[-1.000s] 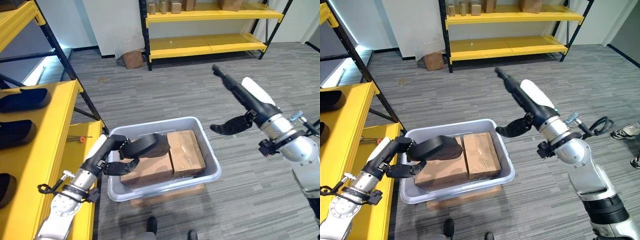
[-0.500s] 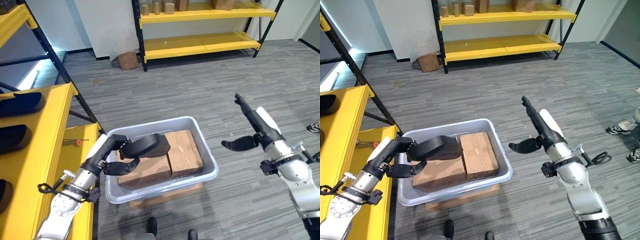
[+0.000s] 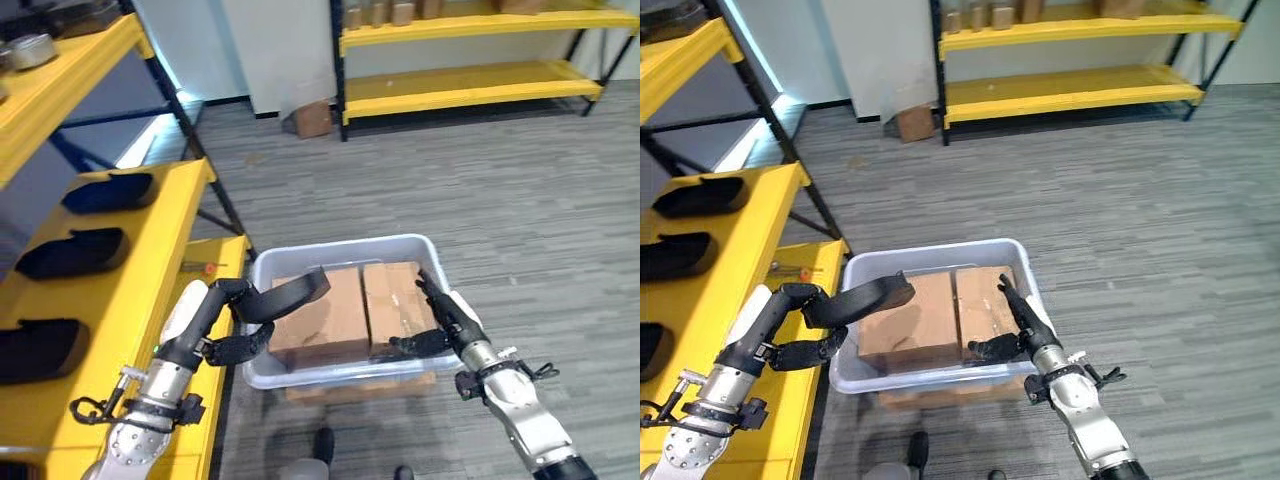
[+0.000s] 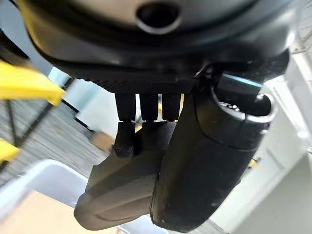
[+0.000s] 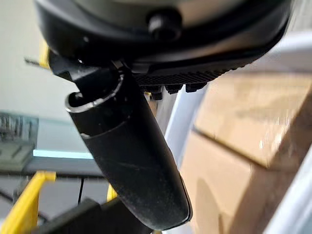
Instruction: Move parts from the plastic box to the shelf.
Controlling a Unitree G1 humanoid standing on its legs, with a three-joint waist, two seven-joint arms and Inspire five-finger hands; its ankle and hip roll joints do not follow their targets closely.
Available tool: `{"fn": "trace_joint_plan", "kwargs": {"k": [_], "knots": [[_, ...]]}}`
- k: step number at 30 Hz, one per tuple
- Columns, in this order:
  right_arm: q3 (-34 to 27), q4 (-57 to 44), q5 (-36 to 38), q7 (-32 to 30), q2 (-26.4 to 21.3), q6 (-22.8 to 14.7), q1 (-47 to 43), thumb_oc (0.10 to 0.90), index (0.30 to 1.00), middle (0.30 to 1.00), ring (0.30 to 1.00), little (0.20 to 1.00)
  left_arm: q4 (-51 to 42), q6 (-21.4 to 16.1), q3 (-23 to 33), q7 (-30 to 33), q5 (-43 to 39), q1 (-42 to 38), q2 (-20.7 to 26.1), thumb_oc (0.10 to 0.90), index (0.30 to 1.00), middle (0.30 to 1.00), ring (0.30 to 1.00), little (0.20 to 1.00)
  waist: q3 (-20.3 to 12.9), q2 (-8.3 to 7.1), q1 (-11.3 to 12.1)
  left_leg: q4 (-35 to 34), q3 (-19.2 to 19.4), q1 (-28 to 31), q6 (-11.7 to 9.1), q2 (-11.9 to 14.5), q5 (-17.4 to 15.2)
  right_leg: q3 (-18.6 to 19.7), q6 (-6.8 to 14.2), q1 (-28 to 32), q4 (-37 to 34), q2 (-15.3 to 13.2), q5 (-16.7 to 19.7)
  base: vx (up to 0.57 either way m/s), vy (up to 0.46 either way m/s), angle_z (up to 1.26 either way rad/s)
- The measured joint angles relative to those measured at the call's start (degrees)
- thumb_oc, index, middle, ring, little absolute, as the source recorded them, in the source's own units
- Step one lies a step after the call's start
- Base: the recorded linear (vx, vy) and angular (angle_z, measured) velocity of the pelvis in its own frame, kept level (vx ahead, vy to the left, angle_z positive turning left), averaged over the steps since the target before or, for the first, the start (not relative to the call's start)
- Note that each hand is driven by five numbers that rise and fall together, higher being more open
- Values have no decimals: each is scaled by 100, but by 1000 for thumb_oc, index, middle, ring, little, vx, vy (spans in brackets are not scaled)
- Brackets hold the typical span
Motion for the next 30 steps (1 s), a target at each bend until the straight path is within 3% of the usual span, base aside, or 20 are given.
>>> {"fn": "trace_joint_plan", "kwargs": {"k": [1, 2, 3, 4, 6, 7, 9, 10, 11, 12, 13, 15, 20, 26, 30], "knots": [[48, -86, -3, -53, -11, -11, 119, 900, 1000, 1000, 1000, 1000, 8, -22, -12, -1, 16, -102, 27, 400, 300, 300, 300, 300, 41, -51, -99, -4, 907, -105, 91, 179, -385, -512, -20, 102, -14, -123, -49, -112, -40, 164], [41, -116, -1, -88, -60, -49, 194, 900, 1000, 1000, 1000, 1000, 9, -34, -30, -1, 45, -215, 63, 400, 300, 300, 300, 300, 92, -208, -187, 72, 1577, -90, 145, 223, -742, -855, -55, 136, -9, -337, -73, -108, -16, 187], [15, -117, 3, -112, -110, -57, 209, 900, 1000, 1000, 1000, 1000, 1, -85, -27, 18, 59, -295, 100, 400, 300, 300, 300, 300, 143, -371, -221, 320, 2042, -154, 154, 210, -692, -1067, -76, 151, -10, -532, -97, -72, 21, 126], [-24, -111, 9, -131, -164, -58, 203, 900, 1000, 1000, 1000, 1000, -7, -109, -34, 26, 70, -358, 120, 400, 300, 300, 300, 300, 186, -488, -207, 614, 2175, -168, 147, 194, -675, -1147, -62, 148, 6, -696, -106, -93, 44, 90], [-159, -89, 11, -233, -291, -164, 179, 900, 1000, 1000, 1000, 1000, -19, -117, -43, 85, 82, -414, 132, 400, 300, 300, 300, 300, 183, -572, -209, 1286, 2236, -61, 134, 195, -661, -1321, 28, 179, 118, -969, -159, -103, 64, 71], [-284, -52, 11, -334, -326, -223, 183, 900, 1000, 1000, 1000, 1000, -22, -118, -76, 98, 87, -417, 126, 400, 300, 300, 300, 300, 150, -501, -294, 1415, 2274, 123, 272, 199, -291, -1417, 93, 219, 232, -1021, -202, -138, 126, 107], [-561, 109, 13, -724, -296, -250, 142, 900, 1000, 1000, 1000, 1000, -44, -134, -104, 88, 65, -670, 139, 400, 300, 300, 300, 300, 151, -345, -438, 1092, 2408, 350, 606, 51, -9, -1464, 276, -165, 1315, -1293, -619, -124, 161, 97], [-564, 155, 15, -802, -282, -273, 69, 900, 1000, 1000, 1000, 1000, -89, -135, -83, 94, -27, -792, 255, 400, 300, 300, 300, 300, 153, -334, -452, 912, 2402, 337, 658, 59, 43, -1415, 311, -397, 1184, -1076, -817, -112, 206, 65], [-570, 188, 15, -839, -199, -308, 15, 900, 1000, 1000, 1000, 1000, -118, -135, -48, 94, -59, -927, 406, 400, 300, 300, 300, 300, 113, -480, -453, 652, 2377, 335, 640, -62, 105, -1354, 167, -545, 783, -919, -599, -122, 247, 112], [-652, 264, 15, -921, -133, -366, -30, 900, 1000, 1000, 1000, 1000, -111, -122, -93, 65, -37, -1142, 430, 400, 300, 300, 300, 300, 96, -497, -601, 455, 2306, 354, 613, -122, -44, -1425, 0, -539, 578, -938, -60, -97, 225, 75], [-726, 323, 15, -979, -32, -362, -73, 900, 1000, 1000, 1000, 1000, -196, -135, -89, 61, -44, -1140, 447, 400, 300, 300, 300, 300, 95, -518, -488, 650, 2545, 422, 583, -129, -382, -1335, 35, -581, 564, -957, -27, -106, 233, 42], [-801, 325, 15, -1167, 15, -365, -78, 900, 1000, 1000, 1000, 1000, -273, -249, -153, 26, -54, -1168, 461, 400, 300, 300, 300, 300, 35, -374, -418, 454, 2458, 551, 459, -148, -597, -1347, 141, -672, 744, -924, -16, -117, 220, 2], [-871, 394, 28, -1469, 301, -233, -79, 900, 1000, 1000, 1000, 1000, -269, -249, -516, -406, -298, -1289, 416, 400, 300, 300, 300, 300, 40, -436, -354, 295, 2281, 554, 508, -441, -629, -1432, 405, -706, 785, -1180, 97, -129, 175, 22], [-868, 607, 373, -1881, 682, 35, -107, 900, 1000, 1000, 1000, 1000, -279, -254, -613, -1298, -1220, -1302, 171, 400, 300, 300, 300, 300, 34, -455, -234, 206, 2280, 645, 587, -500, -610, -1431, 444, -463, 381, -1129, 413, -117, 134, 0], [-875, 826, 524, -2130, 693, 134, -140, 900, 1000, 1000, 1000, 1000, -411, -223, -1482, -2048, -1617, -1520, -14, 400, 300, 300, 300, 300, -17, -546, -233, 31, 2231, 674, 647, -520, -508, -1417, 418, -421, 235, -1057, 556, -162, 62, 4]]}}
